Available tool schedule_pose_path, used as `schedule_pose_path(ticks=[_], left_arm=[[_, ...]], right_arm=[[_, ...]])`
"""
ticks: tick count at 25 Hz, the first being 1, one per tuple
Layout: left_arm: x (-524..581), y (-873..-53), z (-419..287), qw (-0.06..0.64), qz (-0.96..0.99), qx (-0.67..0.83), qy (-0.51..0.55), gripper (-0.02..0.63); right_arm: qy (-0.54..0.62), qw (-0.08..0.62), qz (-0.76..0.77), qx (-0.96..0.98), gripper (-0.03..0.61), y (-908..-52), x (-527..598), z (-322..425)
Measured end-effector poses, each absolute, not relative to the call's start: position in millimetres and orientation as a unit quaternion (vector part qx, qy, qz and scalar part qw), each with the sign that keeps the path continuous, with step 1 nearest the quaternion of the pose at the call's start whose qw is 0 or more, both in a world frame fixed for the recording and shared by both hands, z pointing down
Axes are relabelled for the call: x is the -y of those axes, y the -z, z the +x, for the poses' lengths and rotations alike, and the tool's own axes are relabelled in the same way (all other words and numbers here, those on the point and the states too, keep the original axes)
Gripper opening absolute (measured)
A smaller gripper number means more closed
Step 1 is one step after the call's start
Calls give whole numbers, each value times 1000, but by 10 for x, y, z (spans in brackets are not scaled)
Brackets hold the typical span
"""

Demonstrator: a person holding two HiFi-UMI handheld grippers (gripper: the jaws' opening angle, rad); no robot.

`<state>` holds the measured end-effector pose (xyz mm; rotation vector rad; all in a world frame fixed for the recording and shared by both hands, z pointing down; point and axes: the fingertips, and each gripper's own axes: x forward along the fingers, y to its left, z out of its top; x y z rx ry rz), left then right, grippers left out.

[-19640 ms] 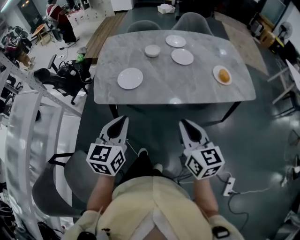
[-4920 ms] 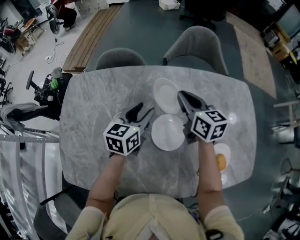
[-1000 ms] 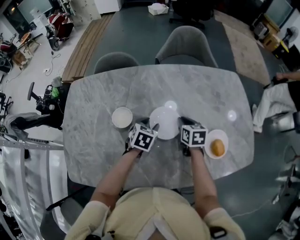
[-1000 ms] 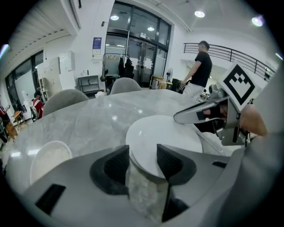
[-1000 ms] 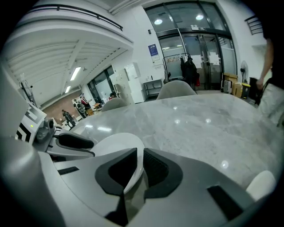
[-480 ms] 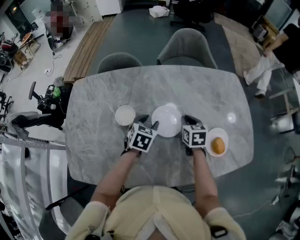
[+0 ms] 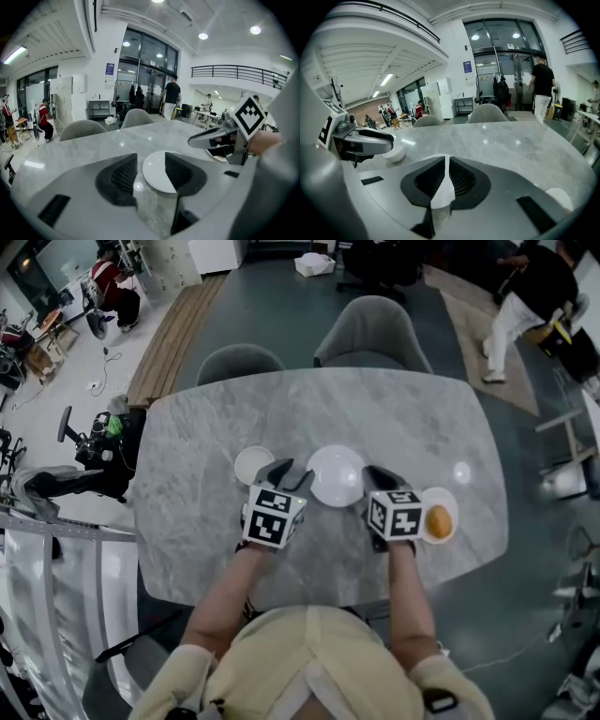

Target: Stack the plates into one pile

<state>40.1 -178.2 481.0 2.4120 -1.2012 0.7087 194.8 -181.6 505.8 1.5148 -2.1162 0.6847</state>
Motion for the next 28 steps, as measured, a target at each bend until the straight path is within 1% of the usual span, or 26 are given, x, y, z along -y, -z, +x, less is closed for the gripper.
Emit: schedule_pose_path(ticks=[12,16,19,28], left_arm=[[1622,-4437,473,164,869,420,-206,152],[1609,-4354,437,158,870,423,-198,126],[1588,-4316,408,157,869,426,-194,112],[1566,-4258,333,151,862,444,-192,43]], right_arm=[[-247,195,540,780,18,-4766,1602,1859],[-238,193,544,781,6,-4676,1579,1846],[-231,189,545,784,5,-4601,1553,1842],[-227,177,545,787,5,-4526,1491,1895]])
